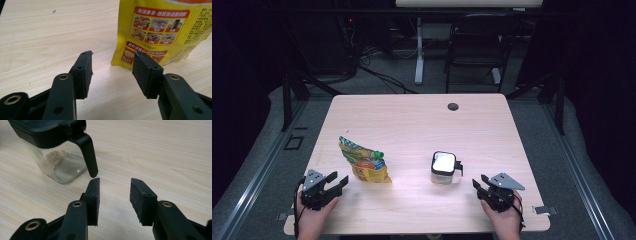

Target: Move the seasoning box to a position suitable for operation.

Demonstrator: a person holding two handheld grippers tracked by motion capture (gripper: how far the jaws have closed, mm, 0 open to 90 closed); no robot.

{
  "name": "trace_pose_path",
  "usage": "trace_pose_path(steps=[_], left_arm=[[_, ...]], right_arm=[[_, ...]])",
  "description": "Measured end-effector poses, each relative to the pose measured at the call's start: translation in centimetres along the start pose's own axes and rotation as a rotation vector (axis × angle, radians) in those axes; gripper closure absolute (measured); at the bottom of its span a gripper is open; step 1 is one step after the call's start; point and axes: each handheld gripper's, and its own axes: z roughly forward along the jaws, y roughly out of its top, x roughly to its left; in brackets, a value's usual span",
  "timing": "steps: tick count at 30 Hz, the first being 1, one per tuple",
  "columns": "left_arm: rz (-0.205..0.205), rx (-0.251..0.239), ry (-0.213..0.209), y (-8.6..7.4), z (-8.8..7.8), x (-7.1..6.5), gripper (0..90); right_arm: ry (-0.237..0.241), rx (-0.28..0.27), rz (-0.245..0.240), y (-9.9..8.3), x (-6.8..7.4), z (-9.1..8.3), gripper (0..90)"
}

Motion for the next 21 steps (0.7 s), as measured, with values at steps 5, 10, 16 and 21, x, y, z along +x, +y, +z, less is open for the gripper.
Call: trace_pose_path(steps=[5,10,16,21], left_arm=[[0.008,0.005,-0.002,0.2,-0.1,-0.3,50.6],[-0.002,-0.003,-0.006,0.2,-0.3,-0.4,50.6],[-0.010,-0.023,-0.009,0.1,-1.1,-0.7,50.6],[-0.016,-0.021,-0.027,0.1,-1.4,-1.0,51.1]], right_arm=[[-0.005,-0.019,-0.025,0.2,0.4,0.4,57.5],[-0.003,-0.038,-0.030,0.6,0.8,0.5,56.1],[0.032,-0.031,-0.076,1.8,2.2,0.7,60.3],[0.026,0.007,-0.131,2.5,3.2,1.6,60.1]])
